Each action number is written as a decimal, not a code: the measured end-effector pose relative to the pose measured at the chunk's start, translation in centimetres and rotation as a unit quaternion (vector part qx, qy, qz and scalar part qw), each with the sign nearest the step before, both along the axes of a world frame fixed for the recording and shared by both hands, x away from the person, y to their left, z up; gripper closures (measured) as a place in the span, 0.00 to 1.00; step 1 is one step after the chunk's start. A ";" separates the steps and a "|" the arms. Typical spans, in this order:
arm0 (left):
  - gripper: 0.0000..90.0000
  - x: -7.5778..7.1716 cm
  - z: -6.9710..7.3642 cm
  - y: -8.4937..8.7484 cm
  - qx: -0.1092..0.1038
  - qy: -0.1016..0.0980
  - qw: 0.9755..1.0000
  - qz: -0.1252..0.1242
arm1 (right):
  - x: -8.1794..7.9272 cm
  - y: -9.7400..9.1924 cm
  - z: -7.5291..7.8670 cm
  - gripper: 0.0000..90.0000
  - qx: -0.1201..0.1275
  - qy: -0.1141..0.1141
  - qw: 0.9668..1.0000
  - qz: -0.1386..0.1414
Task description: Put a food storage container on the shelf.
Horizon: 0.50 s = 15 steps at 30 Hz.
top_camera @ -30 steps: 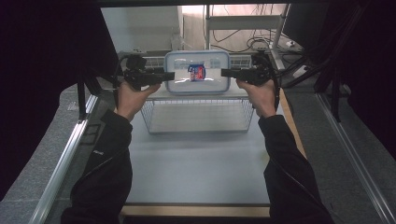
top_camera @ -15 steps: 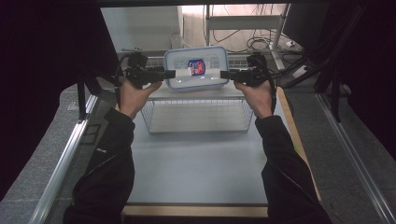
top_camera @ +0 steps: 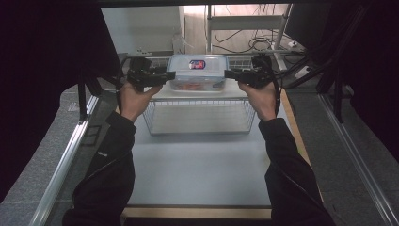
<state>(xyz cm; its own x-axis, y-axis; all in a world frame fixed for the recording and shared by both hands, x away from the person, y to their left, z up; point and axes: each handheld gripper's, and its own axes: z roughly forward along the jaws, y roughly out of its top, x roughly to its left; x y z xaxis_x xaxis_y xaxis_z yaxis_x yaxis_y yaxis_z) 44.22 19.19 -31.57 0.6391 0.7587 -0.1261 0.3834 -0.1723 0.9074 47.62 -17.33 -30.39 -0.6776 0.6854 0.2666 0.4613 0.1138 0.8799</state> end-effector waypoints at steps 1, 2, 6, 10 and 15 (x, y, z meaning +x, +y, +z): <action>0.64 0.0 0.0 0.0 0.000 0.000 1.000 0.000 | -0.4 -0.1 0.0 0.81 -0.005 -0.007 1.000 0.001; 0.64 -0.4 -0.1 0.2 -0.007 0.000 1.000 -0.003 | -0.4 -0.1 0.0 0.81 -0.005 -0.007 1.000 0.001; 0.82 -2.0 -1.1 0.6 -0.019 -0.003 1.000 -0.016 | -2.0 -0.4 -0.3 0.99 -0.019 -0.027 0.999 0.002; 0.94 -2.2 -2.4 0.0 -0.001 0.009 1.000 -0.023 | -2.6 0.1 -1.4 1.00 -0.030 -0.028 0.999 0.024; 0.95 -1.2 -3.1 -0.9 0.012 0.020 1.000 -0.018 | -2.4 1.4 -2.6 1.00 -0.059 -0.027 0.997 0.034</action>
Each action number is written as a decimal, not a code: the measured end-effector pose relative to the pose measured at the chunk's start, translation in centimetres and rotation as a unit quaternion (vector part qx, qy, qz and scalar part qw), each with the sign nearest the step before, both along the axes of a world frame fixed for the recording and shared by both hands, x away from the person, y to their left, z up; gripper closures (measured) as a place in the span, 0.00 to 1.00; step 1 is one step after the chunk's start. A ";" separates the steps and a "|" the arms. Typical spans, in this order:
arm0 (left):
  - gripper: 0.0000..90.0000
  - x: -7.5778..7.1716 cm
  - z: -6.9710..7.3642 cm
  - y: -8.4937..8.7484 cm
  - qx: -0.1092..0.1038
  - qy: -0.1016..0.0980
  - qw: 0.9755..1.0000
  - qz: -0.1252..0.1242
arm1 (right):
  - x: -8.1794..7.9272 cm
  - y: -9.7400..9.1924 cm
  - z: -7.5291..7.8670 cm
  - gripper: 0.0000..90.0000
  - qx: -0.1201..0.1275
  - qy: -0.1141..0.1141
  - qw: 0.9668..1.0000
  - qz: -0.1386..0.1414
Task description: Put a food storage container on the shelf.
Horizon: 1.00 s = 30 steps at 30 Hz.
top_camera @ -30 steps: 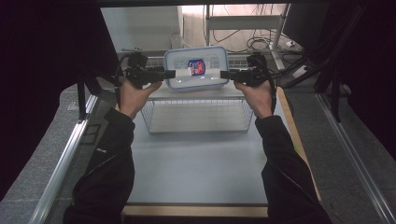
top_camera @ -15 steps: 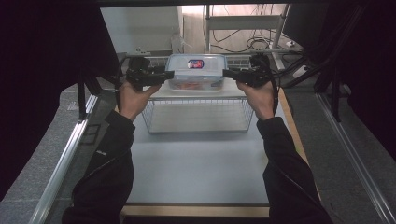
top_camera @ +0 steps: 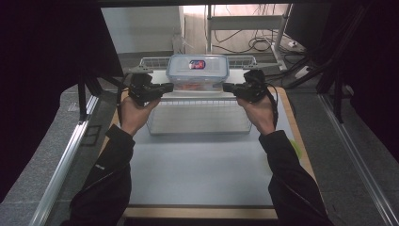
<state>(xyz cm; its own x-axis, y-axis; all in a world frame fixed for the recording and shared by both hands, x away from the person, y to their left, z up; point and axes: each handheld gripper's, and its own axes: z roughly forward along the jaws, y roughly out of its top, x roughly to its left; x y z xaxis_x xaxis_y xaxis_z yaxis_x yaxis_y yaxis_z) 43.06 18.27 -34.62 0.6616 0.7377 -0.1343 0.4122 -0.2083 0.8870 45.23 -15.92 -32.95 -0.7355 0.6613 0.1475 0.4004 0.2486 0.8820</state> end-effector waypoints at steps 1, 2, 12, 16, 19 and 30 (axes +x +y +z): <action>0.96 0.4 -0.2 -0.3 0.009 0.001 1.000 0.002 | 0.3 0.3 -0.2 1.00 0.000 0.002 1.000 -0.002; 0.96 0.4 -0.2 -0.3 0.009 0.001 1.000 0.002 | 0.3 0.3 -0.2 1.00 0.000 0.002 1.000 -0.002; 0.95 1.5 -0.9 -0.6 0.014 0.008 1.000 -0.001 | 1.6 0.7 -0.4 1.00 -0.002 0.003 0.999 -0.033; 0.96 1.7 -0.7 -0.8 0.018 0.008 1.000 -0.006 | 1.7 1.0 -0.3 1.00 -0.001 0.002 1.000 -0.031; 0.94 1.3 -0.6 -1.0 0.021 0.002 1.000 -0.006 | 1.4 1.3 -0.3 1.00 -0.013 -0.007 0.999 -0.033; 0.64 -2.2 -1.3 -1.7 0.018 -0.021 0.999 -0.047 | -1.2 0.9 -1.2 0.67 -0.026 -0.023 0.999 -0.004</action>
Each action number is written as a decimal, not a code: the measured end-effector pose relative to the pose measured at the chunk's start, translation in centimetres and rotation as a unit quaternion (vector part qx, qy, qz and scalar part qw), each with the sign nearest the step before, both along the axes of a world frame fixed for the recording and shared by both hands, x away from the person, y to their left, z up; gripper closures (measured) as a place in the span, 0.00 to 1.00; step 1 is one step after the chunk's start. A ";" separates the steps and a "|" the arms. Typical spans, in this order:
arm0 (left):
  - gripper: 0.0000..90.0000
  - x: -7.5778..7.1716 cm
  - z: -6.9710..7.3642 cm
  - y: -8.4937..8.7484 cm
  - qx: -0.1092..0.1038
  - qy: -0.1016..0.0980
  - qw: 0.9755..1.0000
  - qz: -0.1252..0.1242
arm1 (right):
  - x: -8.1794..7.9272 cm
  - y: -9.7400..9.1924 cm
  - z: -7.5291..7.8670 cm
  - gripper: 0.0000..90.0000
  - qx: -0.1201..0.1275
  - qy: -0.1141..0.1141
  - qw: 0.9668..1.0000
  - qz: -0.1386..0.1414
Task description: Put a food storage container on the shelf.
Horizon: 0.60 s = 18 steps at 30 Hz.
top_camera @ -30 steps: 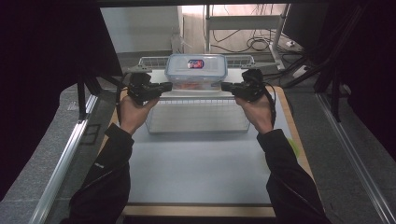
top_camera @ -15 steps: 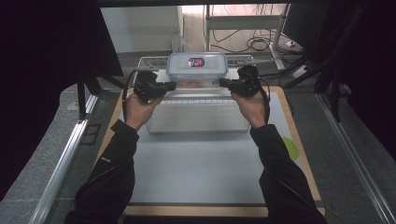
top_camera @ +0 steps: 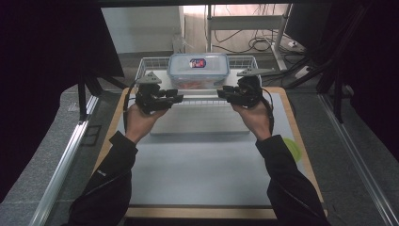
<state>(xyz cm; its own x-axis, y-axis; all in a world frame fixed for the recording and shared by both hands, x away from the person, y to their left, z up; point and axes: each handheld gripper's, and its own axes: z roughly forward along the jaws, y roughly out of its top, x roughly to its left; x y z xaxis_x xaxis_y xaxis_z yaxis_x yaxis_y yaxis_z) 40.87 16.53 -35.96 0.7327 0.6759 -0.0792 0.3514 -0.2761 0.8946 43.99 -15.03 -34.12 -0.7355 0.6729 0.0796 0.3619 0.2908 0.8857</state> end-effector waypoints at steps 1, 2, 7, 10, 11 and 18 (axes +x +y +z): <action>0.64 -0.3 -0.2 -0.1 0.002 -0.001 1.000 -0.002 | 0.0 0.0 0.0 0.67 0.000 0.000 1.000 0.000; 0.58 -0.7 -0.3 -0.3 0.004 -0.002 1.000 -0.006 | -0.5 -0.1 -0.3 0.60 -0.008 -0.004 1.000 0.002; 0.48 -2.4 -1.4 -0.8 0.018 -0.015 1.000 -0.018 | -1.7 -0.4 -0.9 0.47 -0.018 -0.010 1.000 0.008; 0.42 -3.2 -2.1 -0.9 0.019 -0.017 0.999 -0.024 | -2.5 -0.8 -1.4 0.39 -0.020 -0.013 1.000 0.013; 0.39 -3.5 -2.4 -1.0 0.020 -0.017 0.999 -0.024 | -2.7 -0.8 -1.6 0.37 -0.021 -0.012 1.000 0.015; 0.24 -5.4 -4.2 -1.4 0.033 -0.015 0.999 -0.022 | -4.3 -1.5 -3.3 0.23 -0.030 -0.019 0.999 0.021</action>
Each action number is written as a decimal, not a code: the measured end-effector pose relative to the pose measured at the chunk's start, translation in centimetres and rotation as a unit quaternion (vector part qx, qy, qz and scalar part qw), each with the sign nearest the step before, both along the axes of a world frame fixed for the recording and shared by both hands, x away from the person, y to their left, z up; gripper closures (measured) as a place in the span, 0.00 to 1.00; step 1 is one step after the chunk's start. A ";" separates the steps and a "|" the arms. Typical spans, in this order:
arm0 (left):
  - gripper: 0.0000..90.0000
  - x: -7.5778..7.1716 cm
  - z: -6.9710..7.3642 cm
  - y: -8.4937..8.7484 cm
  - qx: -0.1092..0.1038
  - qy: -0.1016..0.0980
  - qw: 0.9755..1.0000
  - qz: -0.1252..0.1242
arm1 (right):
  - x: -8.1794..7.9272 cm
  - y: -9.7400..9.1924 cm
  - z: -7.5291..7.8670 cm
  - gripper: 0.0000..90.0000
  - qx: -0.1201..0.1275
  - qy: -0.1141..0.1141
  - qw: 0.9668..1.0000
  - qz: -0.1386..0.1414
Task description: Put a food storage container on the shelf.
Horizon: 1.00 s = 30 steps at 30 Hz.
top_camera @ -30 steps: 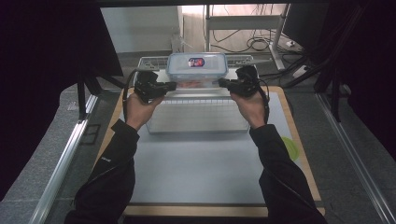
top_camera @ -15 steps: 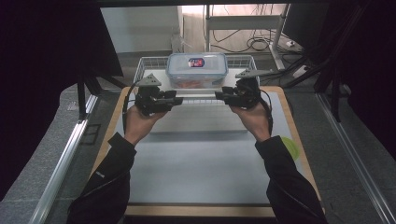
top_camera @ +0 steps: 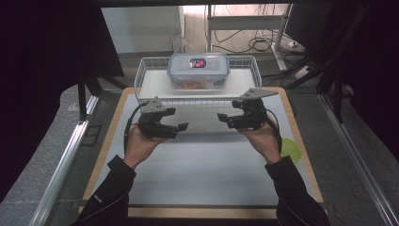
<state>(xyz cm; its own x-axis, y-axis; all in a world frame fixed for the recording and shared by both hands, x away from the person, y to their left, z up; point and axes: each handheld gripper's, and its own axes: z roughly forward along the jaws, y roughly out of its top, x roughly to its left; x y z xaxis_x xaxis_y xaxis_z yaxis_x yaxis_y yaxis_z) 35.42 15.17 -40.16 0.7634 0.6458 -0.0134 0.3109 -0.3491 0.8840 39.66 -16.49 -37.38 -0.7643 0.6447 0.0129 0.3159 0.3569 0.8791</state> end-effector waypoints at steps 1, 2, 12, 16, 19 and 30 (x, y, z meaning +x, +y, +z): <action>0.21 -0.3 -0.2 0.0 0.005 -0.001 1.000 0.002 | -0.5 -0.2 -0.5 0.19 -0.001 0.003 1.000 0.004; 0.21 -0.7 -0.4 -0.1 0.007 -0.004 1.000 0.002 | -0.5 -0.2 -0.5 0.19 -0.001 0.003 1.000 0.004; 0.09 -4.1 -2.2 0.4 0.019 -0.011 1.000 0.011 | -3.5 -1.3 -2.7 0.08 -0.010 0.007 1.000 0.019; 0.06 -5.1 -3.4 0.9 0.014 -0.016 1.000 0.018 | -4.5 -1.9 -3.4 0.06 -0.010 0.011 1.000 0.020; 0.04 -5.5 -4.6 1.3 0.018 -0.007 0.999 0.025 | -5.3 -2.4 -4.3 0.05 -0.012 0.013 1.000 0.019; 0.01 -7.9 -8.7 2.6 0.045 0.002 0.998 0.031 | -7.7 -3.9 -7.3 0.05 -0.019 0.020 1.000 0.006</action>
